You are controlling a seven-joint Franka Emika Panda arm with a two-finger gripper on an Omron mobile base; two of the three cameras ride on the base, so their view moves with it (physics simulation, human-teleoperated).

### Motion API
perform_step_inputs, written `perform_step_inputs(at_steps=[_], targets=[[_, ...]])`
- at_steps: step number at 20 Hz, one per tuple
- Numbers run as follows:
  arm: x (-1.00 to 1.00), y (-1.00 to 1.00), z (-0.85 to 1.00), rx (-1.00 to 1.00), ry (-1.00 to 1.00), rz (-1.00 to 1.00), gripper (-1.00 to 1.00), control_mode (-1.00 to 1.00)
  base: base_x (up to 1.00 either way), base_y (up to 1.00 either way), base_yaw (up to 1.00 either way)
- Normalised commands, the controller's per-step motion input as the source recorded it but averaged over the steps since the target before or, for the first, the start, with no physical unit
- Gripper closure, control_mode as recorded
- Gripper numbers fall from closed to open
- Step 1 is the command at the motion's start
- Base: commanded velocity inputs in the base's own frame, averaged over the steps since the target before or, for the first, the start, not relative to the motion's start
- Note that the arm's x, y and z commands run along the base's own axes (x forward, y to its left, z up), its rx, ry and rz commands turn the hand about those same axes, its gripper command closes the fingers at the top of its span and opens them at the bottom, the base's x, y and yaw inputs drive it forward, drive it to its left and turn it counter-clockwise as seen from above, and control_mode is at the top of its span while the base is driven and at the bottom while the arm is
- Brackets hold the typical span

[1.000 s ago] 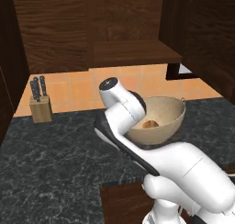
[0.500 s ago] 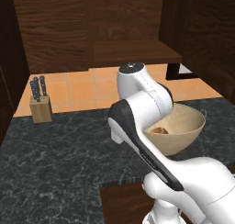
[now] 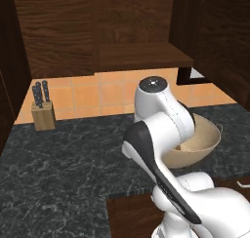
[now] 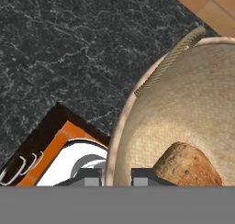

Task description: Open the cabinet, pick up the bread from the cabinet and place it in the basket. Then move the basket to the dining counter.

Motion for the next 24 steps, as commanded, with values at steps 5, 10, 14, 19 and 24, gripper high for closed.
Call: perform_step_inputs(at_steps=[5,10,14,19,24], targets=[[-0.08,0.0,0.0,0.0,0.0,0.0,1.0,-1.0,0.0,0.0,0.0],[-0.08,0.0,0.0,0.0,0.0,0.0,1.0,1.0,-0.4,0.0,0.0],[0.0,0.0,0.0,0.0,0.0,0.0,1.0,1.0,-0.77,-0.16,-0.03],[0.0,0.0,0.0,0.0,0.0,0.0,1.0,1.0,-0.64,-0.32,-0.12],[0.0,0.0,0.0,0.0,0.0,0.0,1.0,1.0,-0.29,-0.84,-0.37]])
